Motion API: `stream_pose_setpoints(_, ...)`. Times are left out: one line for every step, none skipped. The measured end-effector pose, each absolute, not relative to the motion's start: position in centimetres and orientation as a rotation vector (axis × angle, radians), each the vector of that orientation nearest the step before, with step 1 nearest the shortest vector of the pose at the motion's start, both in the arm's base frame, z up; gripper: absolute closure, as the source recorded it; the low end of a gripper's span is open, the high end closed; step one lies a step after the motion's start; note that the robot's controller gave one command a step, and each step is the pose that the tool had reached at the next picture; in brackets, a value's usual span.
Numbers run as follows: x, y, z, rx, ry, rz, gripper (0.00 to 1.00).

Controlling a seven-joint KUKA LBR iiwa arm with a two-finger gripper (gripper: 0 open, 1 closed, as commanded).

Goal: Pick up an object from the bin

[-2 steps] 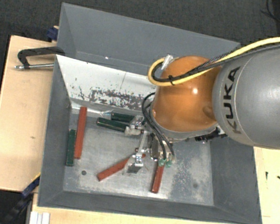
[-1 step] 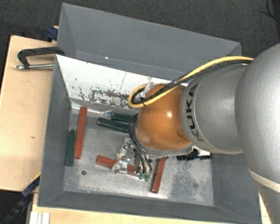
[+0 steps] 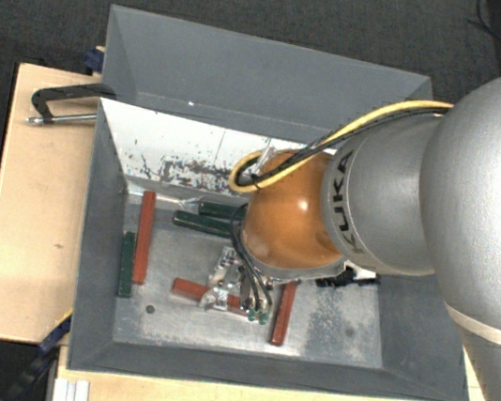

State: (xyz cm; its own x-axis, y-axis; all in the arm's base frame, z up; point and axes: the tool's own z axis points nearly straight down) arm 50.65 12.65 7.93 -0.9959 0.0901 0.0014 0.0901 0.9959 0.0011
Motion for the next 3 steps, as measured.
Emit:
stream_pose_setpoints(50.6,12.7,8.1,-0.142,-3.136,-0.002,1.0)
stream_pose_setpoints(51.9,12.9,12.1,-0.079,-3.15,-0.006,1.0)
stream_pose_setpoints(52.3,12.2,26.7,0.188,-3.146,-0.003,1.0)
